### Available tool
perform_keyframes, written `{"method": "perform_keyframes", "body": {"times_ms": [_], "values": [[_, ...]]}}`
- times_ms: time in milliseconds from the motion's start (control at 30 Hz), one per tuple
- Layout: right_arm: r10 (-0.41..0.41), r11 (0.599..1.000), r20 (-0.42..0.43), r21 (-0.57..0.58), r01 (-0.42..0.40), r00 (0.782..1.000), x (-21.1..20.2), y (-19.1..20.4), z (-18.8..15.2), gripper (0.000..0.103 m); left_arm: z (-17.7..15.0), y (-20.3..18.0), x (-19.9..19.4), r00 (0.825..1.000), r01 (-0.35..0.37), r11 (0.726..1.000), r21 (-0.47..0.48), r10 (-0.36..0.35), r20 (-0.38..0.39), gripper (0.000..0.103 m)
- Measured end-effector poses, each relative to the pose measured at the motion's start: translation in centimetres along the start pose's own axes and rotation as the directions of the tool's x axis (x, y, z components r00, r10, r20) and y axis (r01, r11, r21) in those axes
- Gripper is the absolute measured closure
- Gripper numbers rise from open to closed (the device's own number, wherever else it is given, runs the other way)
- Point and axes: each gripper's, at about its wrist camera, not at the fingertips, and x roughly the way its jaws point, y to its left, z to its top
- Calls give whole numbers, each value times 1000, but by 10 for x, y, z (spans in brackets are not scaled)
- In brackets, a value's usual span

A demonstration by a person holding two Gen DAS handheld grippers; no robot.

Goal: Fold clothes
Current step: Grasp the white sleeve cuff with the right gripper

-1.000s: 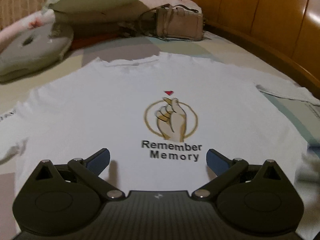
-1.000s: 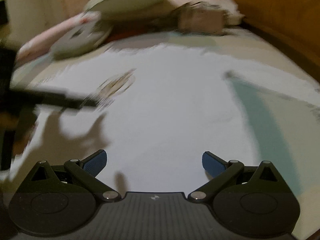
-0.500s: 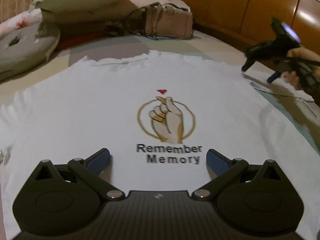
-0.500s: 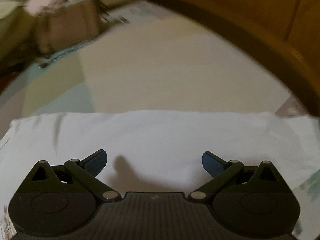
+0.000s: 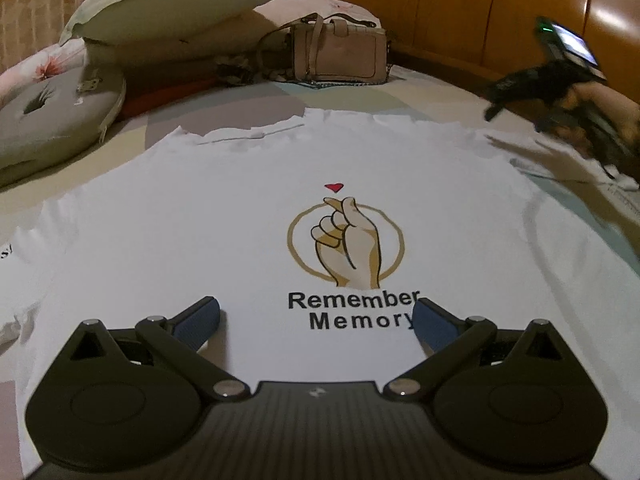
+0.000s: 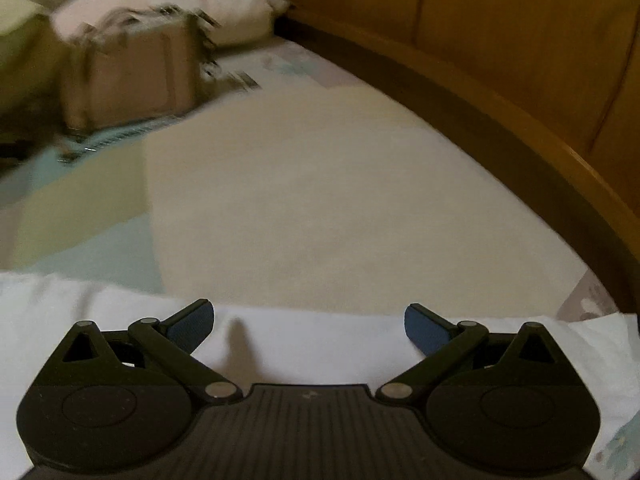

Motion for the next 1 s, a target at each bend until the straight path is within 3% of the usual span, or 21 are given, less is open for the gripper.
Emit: {"method": "perform_keyframes", "body": {"times_ms": [167,367,467,600,800,900,1000], "values": [[43,998,-15,-38,-43,999,-22,-25,-37,0,-1,-2,1,1000,-8,1000,12,8,0,1],[70,993,46,-100,-65,996,-42,-56,-82,0,-2,-5,2,1000,-13,1000,24,13,4,1],[92,994,72,-63,-87,993,-57,-80,-70,0,-3,-5,3,1000,-14,1000,27,14,7,1],[121,987,175,88,-138,977,-71,-122,-36,0,-4,-5,3,1000,-15,999,31,15,11,1],[286,890,192,310,-335,939,-34,-159,-3,0,-5,-5,4,1000,-13,999,33,12,17,1],[301,876,141,351,-332,943,-8,-164,-11,0,-5,-4,4,1000,-9,999,35,8,20,1],[217,901,118,357,-245,969,4,-177,-24,0,-5,-4,4,1000,-10,999,35,9,21,1]]}}
